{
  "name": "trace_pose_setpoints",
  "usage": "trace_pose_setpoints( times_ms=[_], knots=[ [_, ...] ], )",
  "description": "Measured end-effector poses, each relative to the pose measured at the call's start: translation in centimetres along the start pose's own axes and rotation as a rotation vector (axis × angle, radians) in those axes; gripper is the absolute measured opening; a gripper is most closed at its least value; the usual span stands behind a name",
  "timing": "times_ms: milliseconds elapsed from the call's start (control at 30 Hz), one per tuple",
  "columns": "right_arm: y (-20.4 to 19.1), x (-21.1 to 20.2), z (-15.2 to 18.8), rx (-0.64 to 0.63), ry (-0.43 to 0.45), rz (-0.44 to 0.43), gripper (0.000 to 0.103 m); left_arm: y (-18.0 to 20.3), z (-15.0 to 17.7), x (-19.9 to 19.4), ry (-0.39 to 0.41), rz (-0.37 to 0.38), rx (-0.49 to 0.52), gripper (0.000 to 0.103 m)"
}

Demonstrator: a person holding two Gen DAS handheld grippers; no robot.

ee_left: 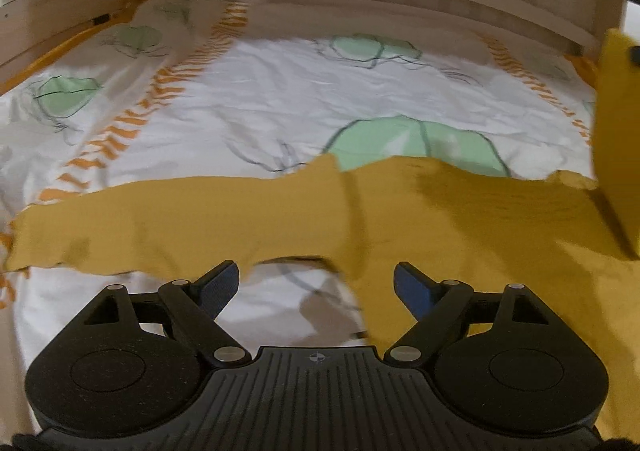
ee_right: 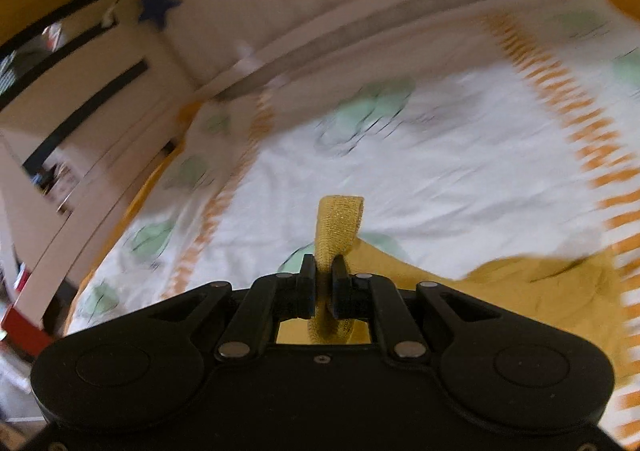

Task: Fold small clothes
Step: 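Lift the sleeve with the right tool, lay it across the body, release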

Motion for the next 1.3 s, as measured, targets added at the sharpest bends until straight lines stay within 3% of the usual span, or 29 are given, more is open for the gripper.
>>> trace_pose_setpoints(
  times_ms=[200,400,567,633,733,867,1000,1167,1300],
  knots=[
    [-4.0,7.2,4.9,-0.011,-0.09,-0.044,0.014,-3.0,1.3,0.7,0.009,0.021,-0.088,0.085],
    [-4.8,10.7,8.0,-0.027,-0.115,-0.011,0.016,-4.3,2.3,1.3,-0.006,0.053,-0.124,0.085],
    [-4.1,13.3,9.5,-0.038,-0.124,0.031,0.029,-4.6,2.8,1.9,-0.02,0.056,-0.123,0.085],
    [-3.8,13.5,9.7,-0.026,-0.119,0.027,0.052,-5.0,3.1,2.2,-0.032,0.046,-0.122,0.085],
    [-3.1,12.5,9.0,-0.052,-0.086,0.033,0.056,-5.3,3.3,2.3,-0.038,0.049,-0.137,0.085],
    [-0.3,10.2,7.4,-0.108,-0.041,0.124,0.056,-5.3,3.4,2.2,-0.039,0.054,-0.139,0.085],
    [5.3,6.6,5.1,-0.165,0.022,0.299,0.056,-5.3,3.7,2.6,-0.061,0.052,-0.141,0.085],
    [13.8,1.0,1.7,-0.094,0.117,0.516,0.056,-4.9,4.4,3.5,-0.091,0.033,-0.117,0.085],
    [18.3,-1.3,0.4,-0.031,0.15,0.617,0.056,-4.1,4.8,3.9,-0.096,-0.009,-0.063,0.086]
  ],
)
Point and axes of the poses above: each gripper's, at about its wrist camera, not at the fingertips, and x roughly the way its jaws point, y to its right, z to its underside, the point moved 9 cm from there along x, roughly the way its jaws point, and after that the axes turned 11 degrees about x, right-handed, at the moved point
